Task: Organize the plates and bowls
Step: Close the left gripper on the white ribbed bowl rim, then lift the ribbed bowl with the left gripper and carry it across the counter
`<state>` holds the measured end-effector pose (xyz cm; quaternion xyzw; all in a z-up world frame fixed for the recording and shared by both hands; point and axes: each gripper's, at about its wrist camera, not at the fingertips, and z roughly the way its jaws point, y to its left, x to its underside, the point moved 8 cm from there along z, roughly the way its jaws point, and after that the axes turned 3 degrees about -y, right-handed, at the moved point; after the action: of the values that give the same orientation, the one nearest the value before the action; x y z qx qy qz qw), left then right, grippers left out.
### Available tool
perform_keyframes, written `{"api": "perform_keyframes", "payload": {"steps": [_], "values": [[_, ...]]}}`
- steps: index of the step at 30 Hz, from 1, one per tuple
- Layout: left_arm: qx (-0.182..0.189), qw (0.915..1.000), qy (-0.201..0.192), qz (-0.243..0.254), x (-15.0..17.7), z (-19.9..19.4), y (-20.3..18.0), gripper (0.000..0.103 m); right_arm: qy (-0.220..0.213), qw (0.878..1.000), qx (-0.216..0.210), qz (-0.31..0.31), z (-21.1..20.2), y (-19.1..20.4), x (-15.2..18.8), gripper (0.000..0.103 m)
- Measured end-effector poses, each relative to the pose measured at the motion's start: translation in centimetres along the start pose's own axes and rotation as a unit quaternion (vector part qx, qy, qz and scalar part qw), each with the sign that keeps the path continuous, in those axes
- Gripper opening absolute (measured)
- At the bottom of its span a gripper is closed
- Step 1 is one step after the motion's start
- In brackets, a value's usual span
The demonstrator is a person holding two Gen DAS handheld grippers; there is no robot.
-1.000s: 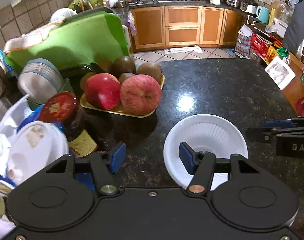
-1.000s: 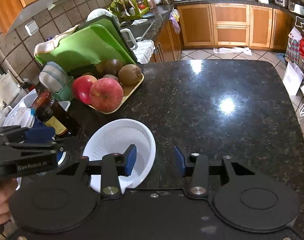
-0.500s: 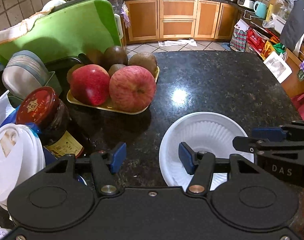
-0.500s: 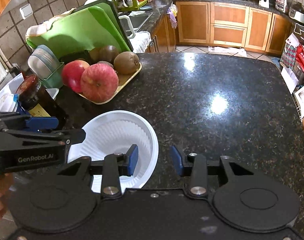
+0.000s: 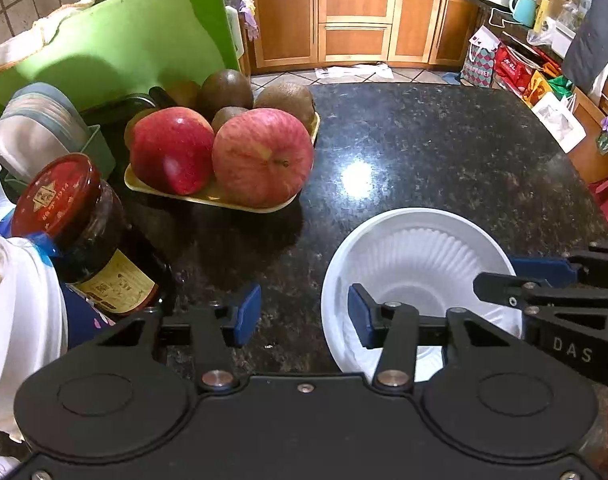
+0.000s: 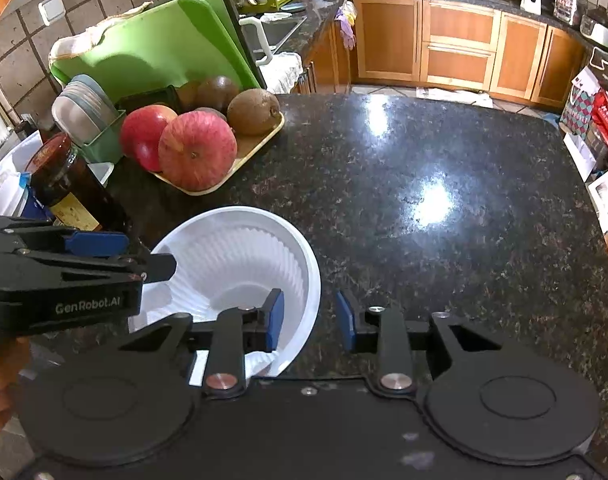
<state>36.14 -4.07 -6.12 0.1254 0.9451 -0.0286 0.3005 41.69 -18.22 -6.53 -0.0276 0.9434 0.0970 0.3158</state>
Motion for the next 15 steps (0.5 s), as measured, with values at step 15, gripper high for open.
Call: {"api": "perform_keyframes", "payload": {"steps": [15], "values": [[0.019,0.9998,0.003,-0.001,0.36,0.51,-0.12,0.045,0.011,1.0,-0.007,0.013,0.28,-0.45,0.38,0.026]]}}
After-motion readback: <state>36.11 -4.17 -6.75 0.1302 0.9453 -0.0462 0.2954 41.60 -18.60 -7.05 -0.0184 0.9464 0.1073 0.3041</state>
